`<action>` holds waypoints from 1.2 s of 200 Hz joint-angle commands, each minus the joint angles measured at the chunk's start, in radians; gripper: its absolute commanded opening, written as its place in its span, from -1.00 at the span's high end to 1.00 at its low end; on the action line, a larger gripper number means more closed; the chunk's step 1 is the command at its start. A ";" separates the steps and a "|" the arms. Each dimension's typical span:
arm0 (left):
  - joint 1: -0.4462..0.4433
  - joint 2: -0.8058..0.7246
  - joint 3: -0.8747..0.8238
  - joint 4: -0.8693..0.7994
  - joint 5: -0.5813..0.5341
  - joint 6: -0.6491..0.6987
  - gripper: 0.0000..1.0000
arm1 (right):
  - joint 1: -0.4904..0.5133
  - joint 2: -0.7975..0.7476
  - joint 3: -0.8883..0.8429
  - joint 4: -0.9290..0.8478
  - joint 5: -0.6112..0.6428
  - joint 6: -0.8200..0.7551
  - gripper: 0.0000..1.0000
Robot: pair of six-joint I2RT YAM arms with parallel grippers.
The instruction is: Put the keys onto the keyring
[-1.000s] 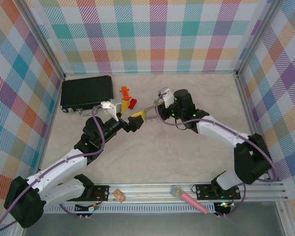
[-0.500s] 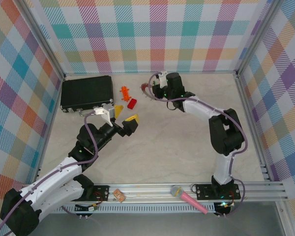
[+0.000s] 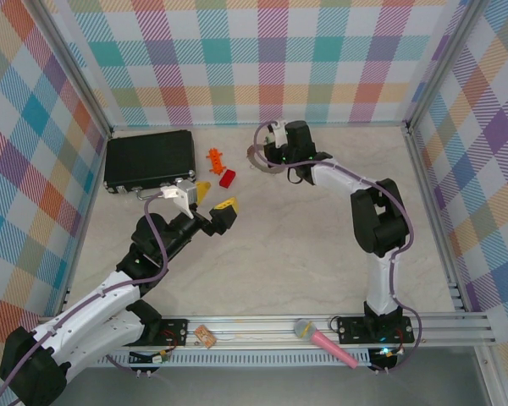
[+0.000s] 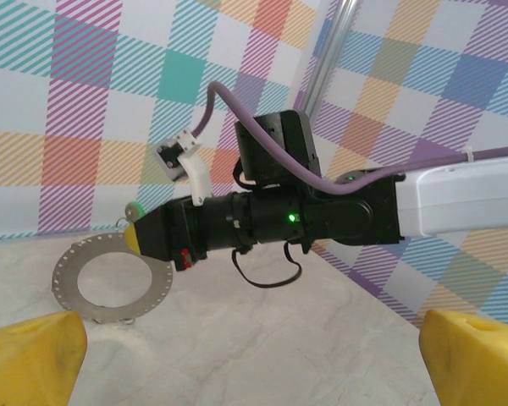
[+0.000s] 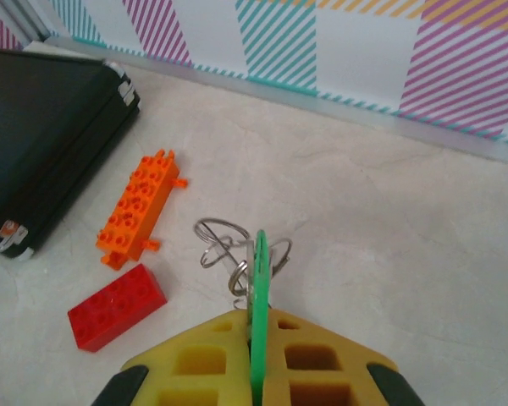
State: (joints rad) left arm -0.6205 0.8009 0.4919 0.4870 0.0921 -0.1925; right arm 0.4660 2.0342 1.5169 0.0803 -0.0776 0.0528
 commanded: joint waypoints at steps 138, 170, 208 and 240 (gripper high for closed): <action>-0.005 -0.002 -0.009 -0.008 -0.023 0.032 -0.99 | 0.025 -0.277 -0.468 0.091 -0.122 0.127 1.00; -0.005 -0.002 -0.007 -0.014 -0.023 0.031 -1.00 | 0.025 -0.290 -0.519 0.049 -0.134 0.129 1.00; -0.005 0.000 -0.009 -0.017 -0.024 0.031 -0.99 | 0.023 -0.303 -0.583 0.009 -0.108 0.128 1.00; -0.005 0.006 -0.006 -0.016 -0.024 0.032 -0.99 | 0.014 -0.298 -0.610 -0.056 -0.100 0.131 1.00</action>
State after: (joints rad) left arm -0.6212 0.8036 0.4885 0.4690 0.0834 -0.1726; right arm 0.4854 1.7699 0.9245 0.0780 -0.1829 0.1730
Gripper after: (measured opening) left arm 0.997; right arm 0.060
